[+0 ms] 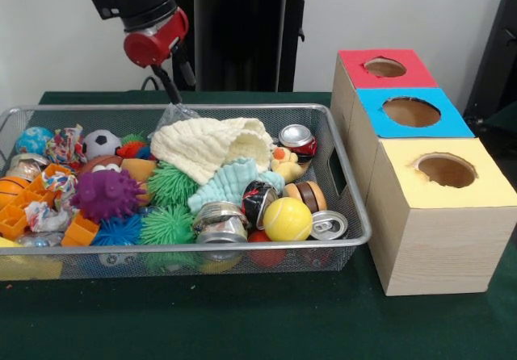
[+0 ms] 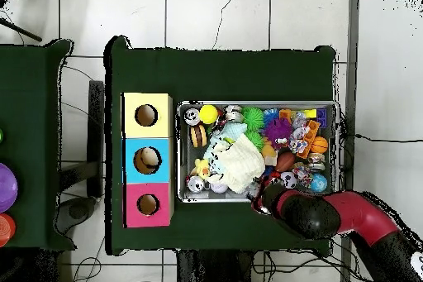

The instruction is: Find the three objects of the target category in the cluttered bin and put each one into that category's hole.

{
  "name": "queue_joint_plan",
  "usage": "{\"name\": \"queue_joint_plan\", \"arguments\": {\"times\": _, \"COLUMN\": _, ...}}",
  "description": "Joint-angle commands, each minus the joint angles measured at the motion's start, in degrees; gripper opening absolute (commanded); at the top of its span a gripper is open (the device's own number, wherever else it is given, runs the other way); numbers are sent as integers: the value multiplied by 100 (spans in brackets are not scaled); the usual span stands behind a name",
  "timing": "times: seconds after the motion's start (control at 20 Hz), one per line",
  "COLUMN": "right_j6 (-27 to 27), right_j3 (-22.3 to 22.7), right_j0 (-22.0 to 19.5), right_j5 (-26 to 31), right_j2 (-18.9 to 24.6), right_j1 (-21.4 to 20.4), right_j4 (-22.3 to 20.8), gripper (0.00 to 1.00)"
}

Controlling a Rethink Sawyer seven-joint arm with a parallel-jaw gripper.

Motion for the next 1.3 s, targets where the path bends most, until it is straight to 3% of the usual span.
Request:
{"name": "queue_joint_plan", "arguments": {"times": 0.05, "right_j6": -1864, "right_j3": -773, "right_j0": -151, "right_j5": 536, "right_j2": 191, "right_j1": 428, "right_j4": -699, "gripper": 100}}
{"name": "queue_joint_plan", "arguments": {"times": 0.6, "right_j6": -1568, "right_j3": -724, "right_j0": -325, "right_j5": 81, "right_j2": 87, "right_j1": 1006, "right_j4": -1348, "gripper": 100}}
{"name": "queue_joint_plan", "arguments": {"times": 0.85, "right_j6": -1247, "right_j3": -719, "right_j0": -289, "right_j5": -320, "right_j2": -105, "right_j1": 1289, "right_j4": -1880, "gripper": 100}}
{"name": "queue_joint_plan", "arguments": {"times": 1.3, "right_j6": -1123, "right_j3": -825, "right_j0": -281, "right_j5": -506, "right_j2": -275, "right_j1": 1644, "right_j4": -2074, "gripper": 100}}
